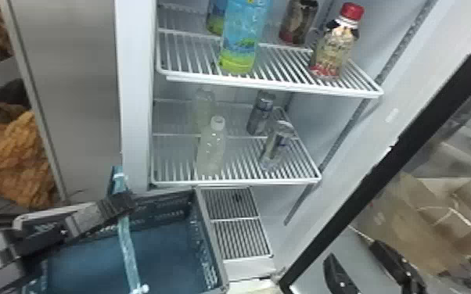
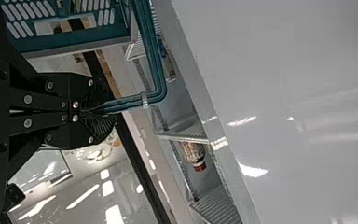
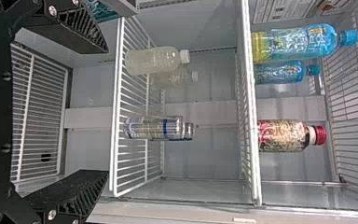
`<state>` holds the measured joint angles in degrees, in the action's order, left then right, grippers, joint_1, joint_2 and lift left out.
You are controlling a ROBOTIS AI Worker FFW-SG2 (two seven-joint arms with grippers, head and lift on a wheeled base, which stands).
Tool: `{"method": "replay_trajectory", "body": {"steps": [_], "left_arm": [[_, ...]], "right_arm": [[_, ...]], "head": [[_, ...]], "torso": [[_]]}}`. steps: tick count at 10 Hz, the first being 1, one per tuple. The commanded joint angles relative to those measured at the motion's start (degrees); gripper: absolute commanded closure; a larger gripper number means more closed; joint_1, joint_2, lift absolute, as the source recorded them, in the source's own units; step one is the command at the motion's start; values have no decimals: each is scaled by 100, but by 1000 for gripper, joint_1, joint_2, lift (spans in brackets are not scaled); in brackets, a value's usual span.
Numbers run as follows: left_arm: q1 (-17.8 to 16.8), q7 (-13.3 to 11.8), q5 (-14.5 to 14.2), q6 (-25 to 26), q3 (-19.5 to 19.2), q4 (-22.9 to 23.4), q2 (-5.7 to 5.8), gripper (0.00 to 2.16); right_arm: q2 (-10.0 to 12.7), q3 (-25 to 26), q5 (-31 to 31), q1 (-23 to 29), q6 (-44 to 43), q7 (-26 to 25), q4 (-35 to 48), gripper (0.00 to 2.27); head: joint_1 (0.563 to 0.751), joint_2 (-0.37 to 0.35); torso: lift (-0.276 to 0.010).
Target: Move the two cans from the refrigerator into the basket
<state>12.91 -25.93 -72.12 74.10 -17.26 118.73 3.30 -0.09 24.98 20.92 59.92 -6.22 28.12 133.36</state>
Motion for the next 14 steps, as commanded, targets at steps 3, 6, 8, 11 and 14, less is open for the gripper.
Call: {"method": "replay_trajectory", "body": {"steps": [3, 6, 8, 11, 14], "left_arm": [[16, 0, -20, 0, -11, 3, -14, 1211], [16, 0, -20, 0, -11, 3, -14, 1210], [16, 9, -32, 0, -11, 3, -14, 1210], [30, 9, -32, 0, -11, 3, -14, 1210], [2, 9, -43, 0, 12, 3, -14, 1210]], "right_arm": [[14, -19, -12, -30, 3, 0, -26, 119], [14, -19, -46, -86, 3, 0, -68, 119], [14, -19, -138, -213, 3, 0, -138, 119], [14, -42, -252, -621, -11, -44, -434, 119], [14, -64, -515, -1282, -25, -52, -1010, 117]], "head": [[695, -350], [695, -350], [695, -350], [695, -350], [695, -350]], "torso": [[-219], [-219], [-219], [-219], [-219]]}}
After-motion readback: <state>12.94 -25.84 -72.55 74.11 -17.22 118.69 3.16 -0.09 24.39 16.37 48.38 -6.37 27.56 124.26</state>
